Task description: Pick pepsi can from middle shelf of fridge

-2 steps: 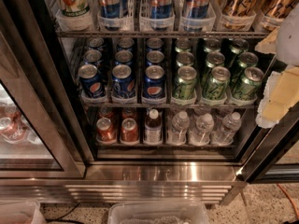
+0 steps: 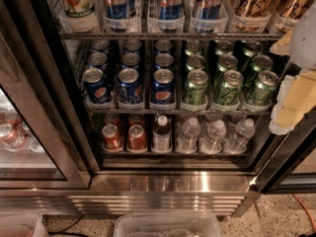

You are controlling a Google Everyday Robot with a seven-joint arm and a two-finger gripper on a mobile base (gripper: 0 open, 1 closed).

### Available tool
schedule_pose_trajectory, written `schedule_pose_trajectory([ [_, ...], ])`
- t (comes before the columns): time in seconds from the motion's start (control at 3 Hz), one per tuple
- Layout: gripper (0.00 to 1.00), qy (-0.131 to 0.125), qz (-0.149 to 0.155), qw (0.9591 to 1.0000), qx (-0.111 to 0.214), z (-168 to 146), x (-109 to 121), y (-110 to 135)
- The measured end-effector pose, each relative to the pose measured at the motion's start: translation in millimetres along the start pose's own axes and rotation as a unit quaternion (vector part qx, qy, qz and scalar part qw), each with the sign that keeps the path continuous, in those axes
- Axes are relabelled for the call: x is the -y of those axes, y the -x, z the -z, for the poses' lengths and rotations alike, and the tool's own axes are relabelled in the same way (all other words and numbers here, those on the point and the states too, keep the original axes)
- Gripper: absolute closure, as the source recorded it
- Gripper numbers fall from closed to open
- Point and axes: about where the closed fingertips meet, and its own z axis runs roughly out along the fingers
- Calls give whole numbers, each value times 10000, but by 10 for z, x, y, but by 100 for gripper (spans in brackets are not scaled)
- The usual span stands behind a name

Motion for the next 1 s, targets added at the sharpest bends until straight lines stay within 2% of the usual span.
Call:
schedule_pose_trajectory([
  [0.33,0,-10,15,9996,288,6,-17,101],
  [0.67,0,43,9,9944,1060,-21,-31,267],
  [1.0,0,-2,-5,9797,2005,-217,-53,345],
])
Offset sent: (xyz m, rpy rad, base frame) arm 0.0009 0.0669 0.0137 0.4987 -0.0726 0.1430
